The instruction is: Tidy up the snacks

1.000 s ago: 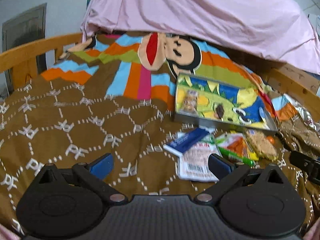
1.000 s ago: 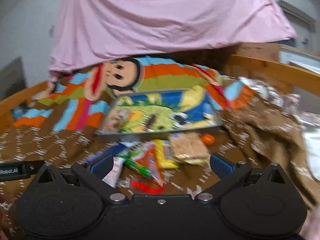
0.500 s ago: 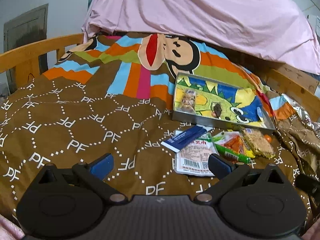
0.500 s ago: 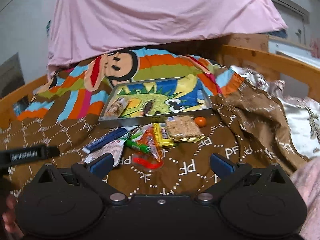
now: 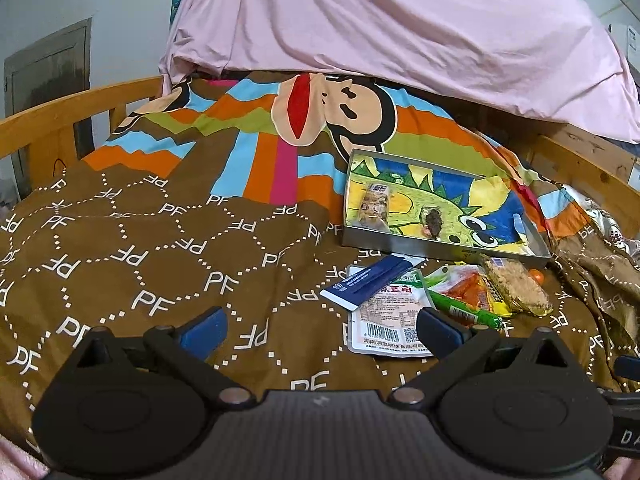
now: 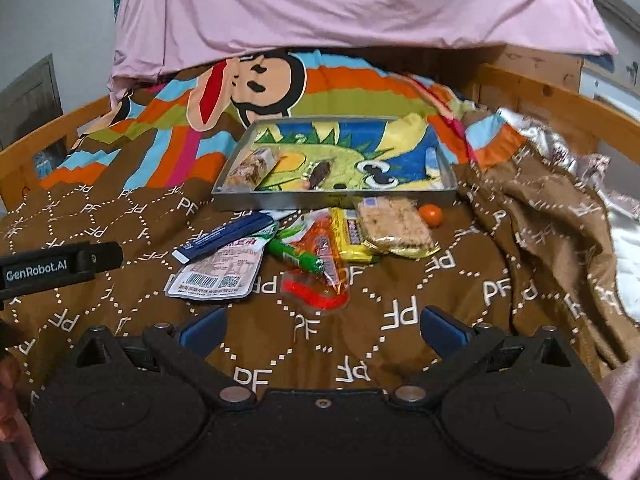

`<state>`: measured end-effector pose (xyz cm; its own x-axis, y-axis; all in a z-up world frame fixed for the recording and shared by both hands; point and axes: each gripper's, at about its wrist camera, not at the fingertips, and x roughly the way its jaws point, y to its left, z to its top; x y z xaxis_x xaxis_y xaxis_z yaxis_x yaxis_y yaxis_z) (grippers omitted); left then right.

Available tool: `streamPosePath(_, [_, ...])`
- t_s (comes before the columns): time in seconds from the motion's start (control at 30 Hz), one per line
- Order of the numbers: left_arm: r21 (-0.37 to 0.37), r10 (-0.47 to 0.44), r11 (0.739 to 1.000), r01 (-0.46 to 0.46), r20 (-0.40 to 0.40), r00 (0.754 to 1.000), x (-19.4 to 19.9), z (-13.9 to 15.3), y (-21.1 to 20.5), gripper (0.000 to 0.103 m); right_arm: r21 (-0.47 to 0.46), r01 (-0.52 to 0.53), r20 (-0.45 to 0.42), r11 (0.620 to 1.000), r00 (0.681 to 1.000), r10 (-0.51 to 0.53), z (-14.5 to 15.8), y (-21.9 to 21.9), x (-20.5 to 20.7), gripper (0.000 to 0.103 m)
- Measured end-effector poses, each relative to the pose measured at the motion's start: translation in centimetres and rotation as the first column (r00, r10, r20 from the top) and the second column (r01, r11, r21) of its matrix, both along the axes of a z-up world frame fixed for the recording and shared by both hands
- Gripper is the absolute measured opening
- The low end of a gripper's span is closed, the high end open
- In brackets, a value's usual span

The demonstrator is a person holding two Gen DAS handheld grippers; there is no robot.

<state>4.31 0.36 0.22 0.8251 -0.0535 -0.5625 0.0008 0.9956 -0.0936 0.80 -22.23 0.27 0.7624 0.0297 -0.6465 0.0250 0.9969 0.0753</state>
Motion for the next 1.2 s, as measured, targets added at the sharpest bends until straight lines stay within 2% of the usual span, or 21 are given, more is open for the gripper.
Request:
streamPosePath(0.23, [0.018, 0.008, 1.000, -0.008, -0.008, 1.000, 0.8, -0.3, -0.3, 0.102, 0.090, 0.026, -0.084, 0.996, 0.996, -0.018, -0.7, -1.4, 1.9, 0.102])
streamPosePath(0.37, [0.035, -0.001, 0.999, 0.001, -0.009, 1.000, 1.4, -0.5, -0.7, 0.102, 0.128, 0.022, -0.093, 0.991, 0.996, -0.010, -0.7, -2.1, 3.1, 0.102])
streamPosePath(0.57, [0.031, -0.017, 0.999, 0.018, -0.025, 1.000, 2.4, -1.0, -1.1, 0.102, 0.086, -0.020, -0.081, 0.996, 0.996, 0.027, -1.0, -2.7, 5.4, 0.102])
streamPosePath(0.77, [0.012, -0.015, 1.000, 0.016, -0.057, 0.998, 2.9, -1.4, -0.7, 0.102, 0.108, -0.056, -0.142, 0.993, 0.987, 0.071, -2.0, -3.4, 7.6, 0.102])
streamPosePath(0.9, [-0.012, -0.027, 1.000, 0.026, -0.100, 0.995, 3.4, -1.7, -0.3, 0.102, 0.103, -0.120, -0.176, 0.987, 0.975, 0.136, -2.6, -3.3, 9.0, 0.102])
streamPosePath(1.1, [0.030, -0.109, 0.993, 0.113, -0.108, 0.988, 6.1, -1.0, -0.7, 0.103, 0.003, -0.216, -0.157, 0.976, 0.964, 0.214, -3.2, -1.9, 10.7, 0.102])
streamPosePath(1.2, [0.072, -0.173, 0.981, 0.181, -0.100, 0.980, 7.9, -1.1, -1.2, 0.103, 0.016, -0.235, -0.140, 0.972, 0.962, 0.235, -3.4, -1.5, 11.0, 0.102])
